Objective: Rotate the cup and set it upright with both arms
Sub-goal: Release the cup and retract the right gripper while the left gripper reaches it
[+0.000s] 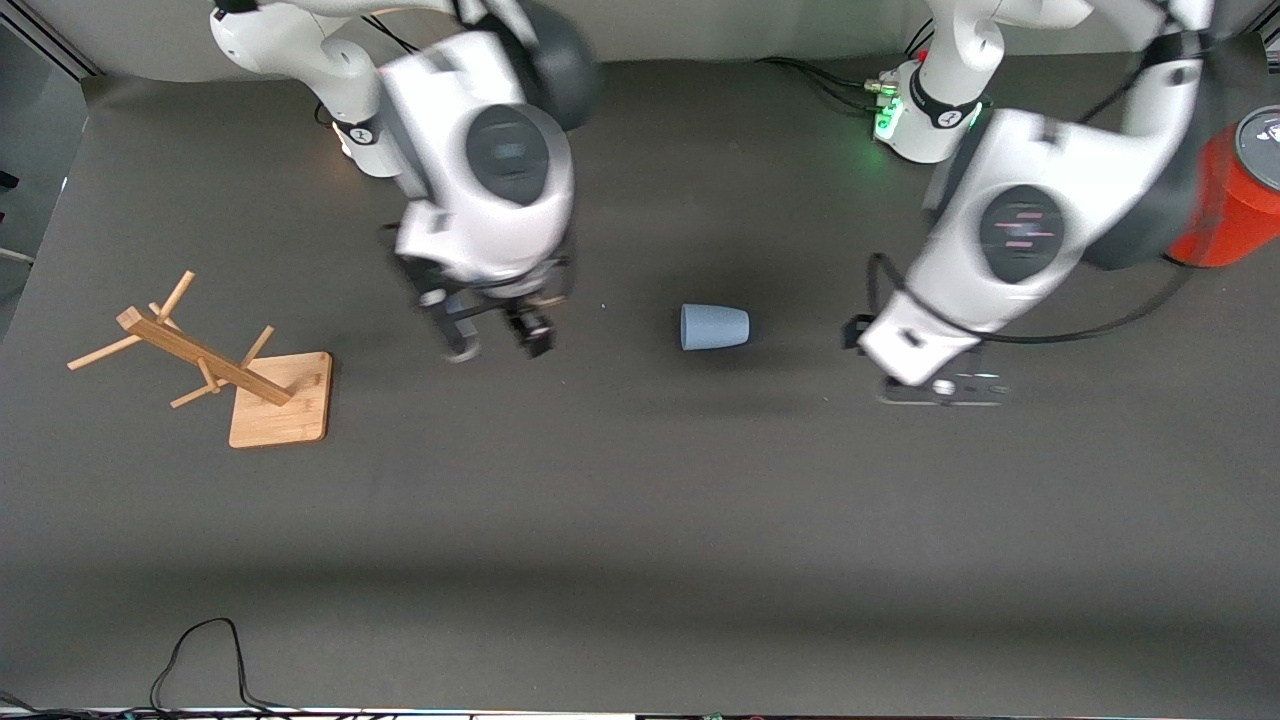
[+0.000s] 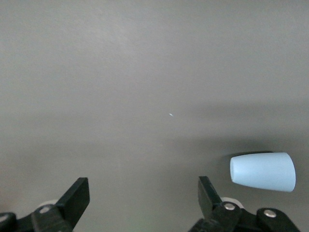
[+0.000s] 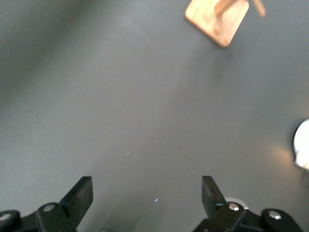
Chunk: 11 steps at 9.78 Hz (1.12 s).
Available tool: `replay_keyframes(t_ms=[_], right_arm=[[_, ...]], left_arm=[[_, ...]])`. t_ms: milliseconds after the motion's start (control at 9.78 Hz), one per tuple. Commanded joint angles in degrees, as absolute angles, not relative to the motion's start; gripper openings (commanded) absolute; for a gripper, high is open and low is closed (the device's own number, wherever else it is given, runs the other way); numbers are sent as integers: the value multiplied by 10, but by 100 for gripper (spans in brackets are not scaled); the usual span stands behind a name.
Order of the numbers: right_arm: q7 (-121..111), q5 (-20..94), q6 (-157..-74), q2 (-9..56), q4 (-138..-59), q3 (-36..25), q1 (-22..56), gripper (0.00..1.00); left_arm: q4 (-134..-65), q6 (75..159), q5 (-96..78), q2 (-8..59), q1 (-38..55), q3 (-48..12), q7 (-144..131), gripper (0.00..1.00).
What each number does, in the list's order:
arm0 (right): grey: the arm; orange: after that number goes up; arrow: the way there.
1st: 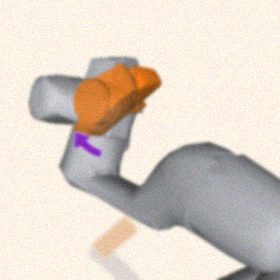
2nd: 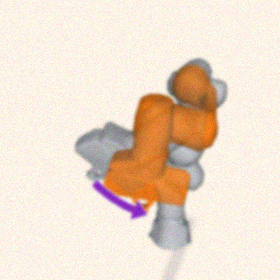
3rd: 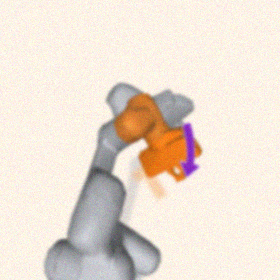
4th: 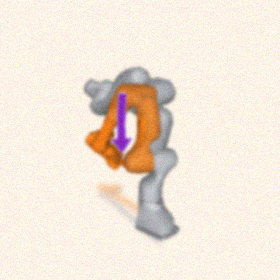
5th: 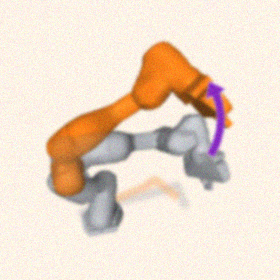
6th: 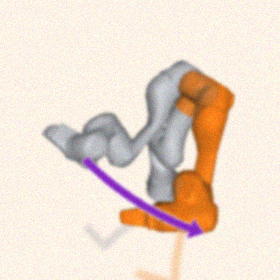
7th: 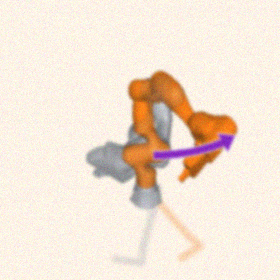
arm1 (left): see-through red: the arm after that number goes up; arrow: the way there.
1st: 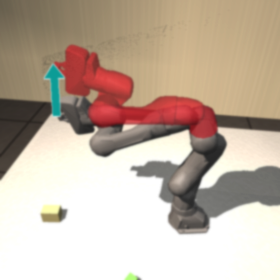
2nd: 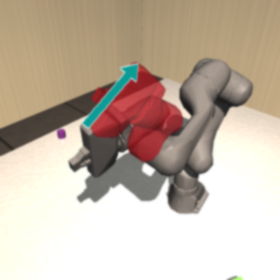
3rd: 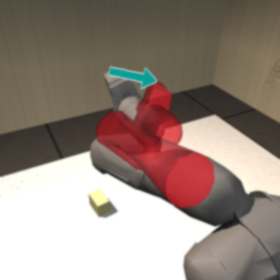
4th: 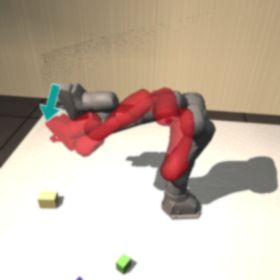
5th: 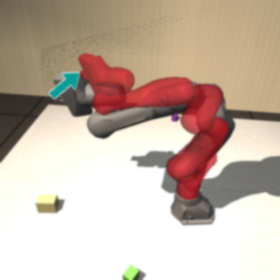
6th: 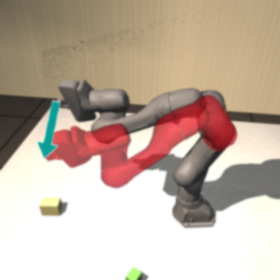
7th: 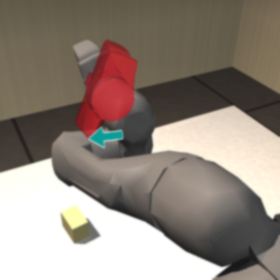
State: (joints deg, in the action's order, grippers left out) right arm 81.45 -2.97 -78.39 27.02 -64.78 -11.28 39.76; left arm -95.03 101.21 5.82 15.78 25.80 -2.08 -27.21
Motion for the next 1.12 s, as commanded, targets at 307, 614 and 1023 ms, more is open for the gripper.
replay_keyframes(t_ms=[307,614,1023], right_arm=[[457,-13,-799,155,-757,-202,332,100],[330,-18,-879,44,-889,-55,141,100],[116,-16,-938,6,-942,-13,34,100]], left_arm=[[-768,958,184,369,480,-10,-471,100],[-703,935,242,460,545,-11,-456,99],[-709,929,285,489,566,-11,-374,95]])
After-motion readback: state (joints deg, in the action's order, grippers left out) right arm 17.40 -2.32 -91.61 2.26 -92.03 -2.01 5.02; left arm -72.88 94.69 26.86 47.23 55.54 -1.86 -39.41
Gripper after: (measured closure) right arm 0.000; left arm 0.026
